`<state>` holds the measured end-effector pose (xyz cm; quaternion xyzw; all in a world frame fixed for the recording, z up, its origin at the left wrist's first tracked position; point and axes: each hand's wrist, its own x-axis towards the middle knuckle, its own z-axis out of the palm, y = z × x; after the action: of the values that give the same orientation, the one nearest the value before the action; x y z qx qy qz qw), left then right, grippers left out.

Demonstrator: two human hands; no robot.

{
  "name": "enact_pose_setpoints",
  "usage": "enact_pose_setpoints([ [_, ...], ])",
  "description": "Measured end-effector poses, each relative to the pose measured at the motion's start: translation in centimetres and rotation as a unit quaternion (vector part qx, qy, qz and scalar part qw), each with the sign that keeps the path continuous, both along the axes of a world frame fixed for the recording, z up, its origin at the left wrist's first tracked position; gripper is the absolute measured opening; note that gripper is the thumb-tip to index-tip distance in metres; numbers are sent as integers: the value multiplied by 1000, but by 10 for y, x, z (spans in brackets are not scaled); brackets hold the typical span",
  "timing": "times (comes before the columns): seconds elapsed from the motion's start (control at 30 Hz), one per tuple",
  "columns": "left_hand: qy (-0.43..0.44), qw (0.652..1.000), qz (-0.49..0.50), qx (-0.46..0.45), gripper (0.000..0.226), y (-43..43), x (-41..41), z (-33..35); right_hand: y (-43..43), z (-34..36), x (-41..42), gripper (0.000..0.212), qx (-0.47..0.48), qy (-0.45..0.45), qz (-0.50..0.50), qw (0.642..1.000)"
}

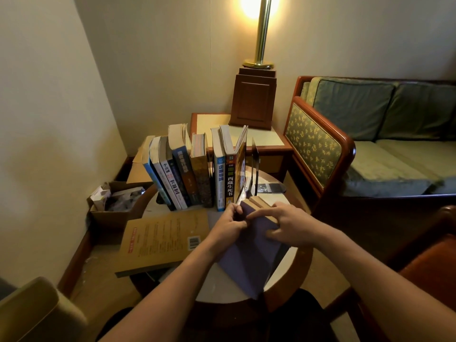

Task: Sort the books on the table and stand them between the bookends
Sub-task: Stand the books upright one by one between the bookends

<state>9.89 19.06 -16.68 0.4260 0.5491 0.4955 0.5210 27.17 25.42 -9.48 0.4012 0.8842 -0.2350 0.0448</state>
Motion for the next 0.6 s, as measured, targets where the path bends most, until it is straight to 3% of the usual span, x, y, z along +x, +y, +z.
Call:
enact_pose_setpoints([
  [0.17,51,999,-10,5,23,3,-6,-5,-4,-8,-3,37,18,39,-33,999],
  [0.27,159,987,10,15,28,5,-14,-7,-9,-6,-3,39,35,61,-62,996],
  [0.33,265,964,25,0,38,4,-30,-12,-9,-1,-4,43,80,57,-66,993],
  [0.5,436,896,69,-47,55,-1,-89,-40,3,18,-6,50,166,93,-107,976],
  [0.6,500,853,26,-148,79,-2,-115,-52,15,27,-16,50,204,119,-136,962],
])
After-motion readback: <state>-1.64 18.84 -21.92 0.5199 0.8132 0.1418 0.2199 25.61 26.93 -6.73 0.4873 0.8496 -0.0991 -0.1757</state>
